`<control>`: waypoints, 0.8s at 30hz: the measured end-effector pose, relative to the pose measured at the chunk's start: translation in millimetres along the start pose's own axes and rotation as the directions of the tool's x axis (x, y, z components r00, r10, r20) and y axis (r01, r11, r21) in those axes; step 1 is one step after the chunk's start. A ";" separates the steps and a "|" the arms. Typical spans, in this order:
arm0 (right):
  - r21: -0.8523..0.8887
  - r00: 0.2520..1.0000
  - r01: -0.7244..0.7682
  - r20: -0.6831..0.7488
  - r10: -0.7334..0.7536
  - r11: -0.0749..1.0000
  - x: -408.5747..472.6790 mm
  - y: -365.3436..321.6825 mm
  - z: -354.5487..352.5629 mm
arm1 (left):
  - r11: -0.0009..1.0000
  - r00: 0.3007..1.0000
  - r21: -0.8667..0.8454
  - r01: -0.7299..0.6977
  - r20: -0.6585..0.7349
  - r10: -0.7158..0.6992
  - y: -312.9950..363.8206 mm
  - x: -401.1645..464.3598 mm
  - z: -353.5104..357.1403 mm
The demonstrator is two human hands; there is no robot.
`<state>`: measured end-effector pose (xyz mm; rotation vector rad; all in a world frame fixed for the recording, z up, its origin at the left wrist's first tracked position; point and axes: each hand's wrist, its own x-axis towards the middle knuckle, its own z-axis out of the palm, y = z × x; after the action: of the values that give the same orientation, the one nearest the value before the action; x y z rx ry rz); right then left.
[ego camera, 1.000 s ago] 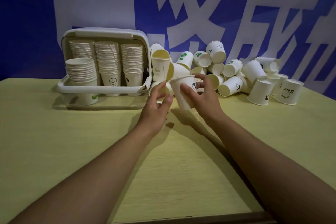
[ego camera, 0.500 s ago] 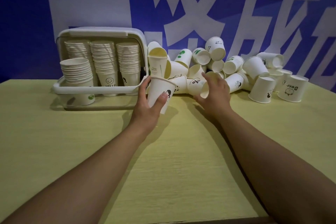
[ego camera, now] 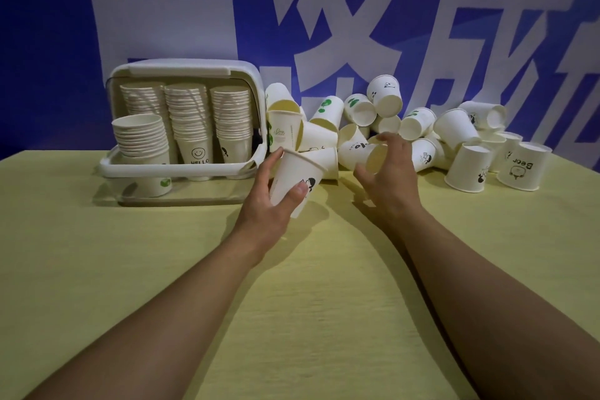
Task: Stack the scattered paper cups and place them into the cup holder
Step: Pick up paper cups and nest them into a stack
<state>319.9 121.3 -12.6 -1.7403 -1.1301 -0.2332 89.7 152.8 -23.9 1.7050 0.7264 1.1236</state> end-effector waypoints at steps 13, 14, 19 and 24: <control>0.472 0.965 0.151 0.120 -0.233 0.869 -28.3 -49.7 -27.9 | 0.983 0.979 0.089 -0.161 0.143 0.147 6.5 -2.9 1.8; 0.464 0.951 0.162 0.161 -0.263 0.871 -32.2 -52.3 -26.3 | 0.978 0.974 0.105 -0.179 0.159 0.162 5.8 -3.4 2.3; 0.460 0.902 0.145 0.303 -0.308 0.876 -43.0 -63.3 -17.9 | 0.971 0.963 0.119 -0.209 0.197 0.183 7.2 -7.2 0.2; 0.464 0.868 0.145 0.365 -0.338 0.874 -47.0 -64.8 -9.3 | 0.948 0.952 0.191 -0.255 0.223 0.211 12.7 -8.1 3.3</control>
<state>247.5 90.3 4.2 -1.2782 -1.6021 0.2562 89.2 139.8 -15.6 2.1019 0.5455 1.0397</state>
